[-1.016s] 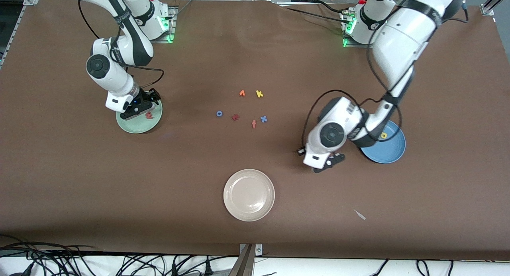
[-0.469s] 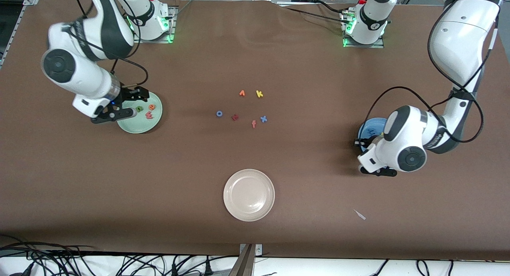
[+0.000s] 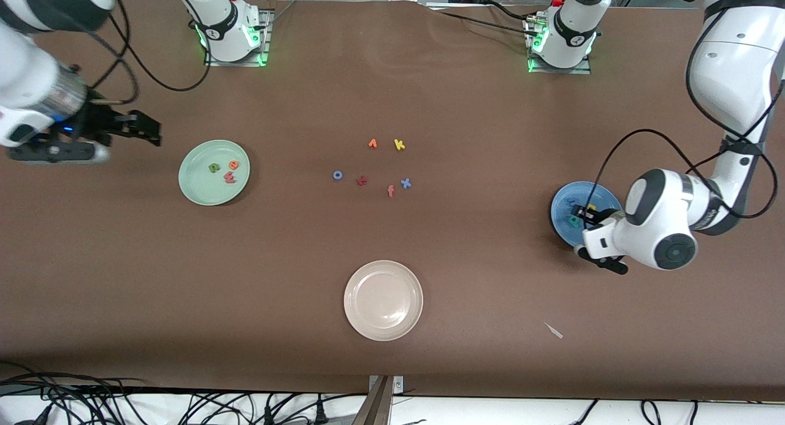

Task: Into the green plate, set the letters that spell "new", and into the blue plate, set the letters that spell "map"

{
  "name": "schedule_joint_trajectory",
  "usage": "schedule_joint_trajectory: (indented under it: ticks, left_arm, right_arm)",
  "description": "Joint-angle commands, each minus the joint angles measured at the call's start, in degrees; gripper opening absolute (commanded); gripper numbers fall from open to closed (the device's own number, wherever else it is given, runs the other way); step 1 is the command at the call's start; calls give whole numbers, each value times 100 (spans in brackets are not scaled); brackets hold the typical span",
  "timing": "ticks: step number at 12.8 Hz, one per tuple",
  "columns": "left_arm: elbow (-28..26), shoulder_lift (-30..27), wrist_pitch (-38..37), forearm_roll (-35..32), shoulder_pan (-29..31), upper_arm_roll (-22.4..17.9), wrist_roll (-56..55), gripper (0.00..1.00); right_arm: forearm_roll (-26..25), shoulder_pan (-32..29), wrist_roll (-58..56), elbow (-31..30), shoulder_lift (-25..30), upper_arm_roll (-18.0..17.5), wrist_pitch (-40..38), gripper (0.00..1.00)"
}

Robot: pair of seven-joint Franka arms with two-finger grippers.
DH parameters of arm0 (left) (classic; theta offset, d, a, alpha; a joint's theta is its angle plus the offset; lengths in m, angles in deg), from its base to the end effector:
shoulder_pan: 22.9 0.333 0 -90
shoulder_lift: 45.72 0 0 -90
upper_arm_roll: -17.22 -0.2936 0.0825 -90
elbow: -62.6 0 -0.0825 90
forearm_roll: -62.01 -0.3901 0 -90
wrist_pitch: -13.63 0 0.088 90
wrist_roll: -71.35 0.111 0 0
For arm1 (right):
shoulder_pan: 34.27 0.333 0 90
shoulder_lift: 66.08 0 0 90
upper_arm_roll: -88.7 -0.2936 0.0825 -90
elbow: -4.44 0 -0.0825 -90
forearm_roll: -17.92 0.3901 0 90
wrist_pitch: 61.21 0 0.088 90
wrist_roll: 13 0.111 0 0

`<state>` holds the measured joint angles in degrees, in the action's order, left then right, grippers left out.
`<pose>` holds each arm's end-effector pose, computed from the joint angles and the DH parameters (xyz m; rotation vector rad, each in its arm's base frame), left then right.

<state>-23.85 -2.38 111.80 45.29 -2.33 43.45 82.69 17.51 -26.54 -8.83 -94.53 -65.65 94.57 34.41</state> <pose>0.6416 -0.0039 0.1983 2.9300 -0.5528 -0.7037 0.5603 0.0173 0.5355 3.1310 -0.0617 -0.0792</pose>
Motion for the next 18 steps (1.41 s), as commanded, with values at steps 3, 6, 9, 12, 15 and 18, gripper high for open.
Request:
schedule_joint_trajectory:
  ticks: [3, 6, 9, 12, 15, 18]
  left_arm:
    - [742, -71, -1158, 46, 61, 57, -104, 100]
    - [980, -158, -1415, 55, 78, 66, -665, 100]
    - [806, -561, -1363, 73, 96, -21, -1310, 100]
    - [-105, -1737, -645, 780, -97, -862, -1327, 100]
    - [-908, -2845, -27, 1776, -763, -2041, -1354, 100]
    - [-1154, -3742, -53, 1725, -1222, -2334, -1345, 100]
  right_arm:
    - [120, 19, -21, 124, 151, 336, -263, 100]
    - [85, -331, -4, 246, 168, -92, -333, 100]
    - [84, -447, -4, 256, 195, -191, -422, 100]
    - [119, -702, 31, 247, 203, -454, -422, 100]
    - [111, -693, 66, 238, 195, -455, -422, 100]
    - [146, -676, 49, 229, 186, -437, -343, 100]
